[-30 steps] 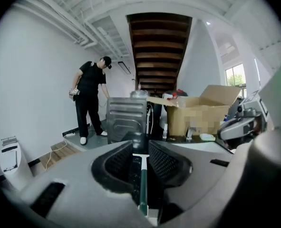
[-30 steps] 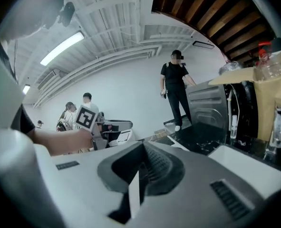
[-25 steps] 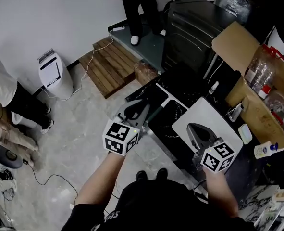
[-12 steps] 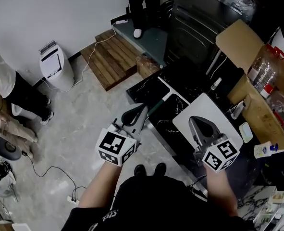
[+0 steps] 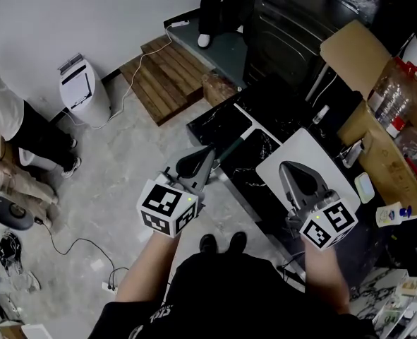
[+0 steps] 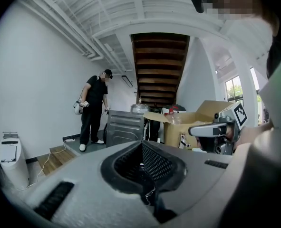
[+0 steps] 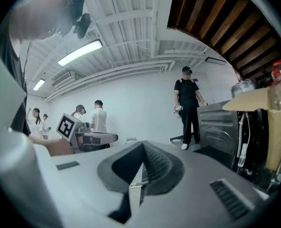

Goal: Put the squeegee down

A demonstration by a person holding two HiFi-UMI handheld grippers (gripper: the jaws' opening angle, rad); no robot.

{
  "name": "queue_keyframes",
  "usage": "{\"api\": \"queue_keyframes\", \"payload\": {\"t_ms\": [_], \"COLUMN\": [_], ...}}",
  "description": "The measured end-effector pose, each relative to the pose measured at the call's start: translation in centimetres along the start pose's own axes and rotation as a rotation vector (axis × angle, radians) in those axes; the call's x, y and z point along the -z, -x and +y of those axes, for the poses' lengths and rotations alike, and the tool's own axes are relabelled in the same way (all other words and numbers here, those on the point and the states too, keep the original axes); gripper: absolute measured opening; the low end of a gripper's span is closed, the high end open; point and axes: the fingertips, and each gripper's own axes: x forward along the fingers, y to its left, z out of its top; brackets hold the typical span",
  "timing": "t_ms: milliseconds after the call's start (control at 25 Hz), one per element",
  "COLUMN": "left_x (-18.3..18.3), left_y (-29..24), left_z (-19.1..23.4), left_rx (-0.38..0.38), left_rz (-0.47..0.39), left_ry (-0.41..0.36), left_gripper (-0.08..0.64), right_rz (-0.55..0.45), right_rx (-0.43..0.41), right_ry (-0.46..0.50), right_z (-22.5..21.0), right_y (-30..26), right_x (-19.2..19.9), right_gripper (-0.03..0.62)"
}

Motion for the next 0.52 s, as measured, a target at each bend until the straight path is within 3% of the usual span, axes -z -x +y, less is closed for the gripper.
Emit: {"api": "queue_keyframes", "payload": {"t_ms": [520], "left_x": [-0.77], "left_y": [0.16], "left_z": [-0.37], "left_rx": [0.037], "left_rz": [-0.031], "left_ry": [0.024], "left_gripper": [0.008], "right_rz": [-0.019], "right_rx": [0.009], "right_ry": [-0.006], "right_z": [0.07], "right_y": [0.39], "right_x": [-0.59], "right_gripper": [0.003]}}
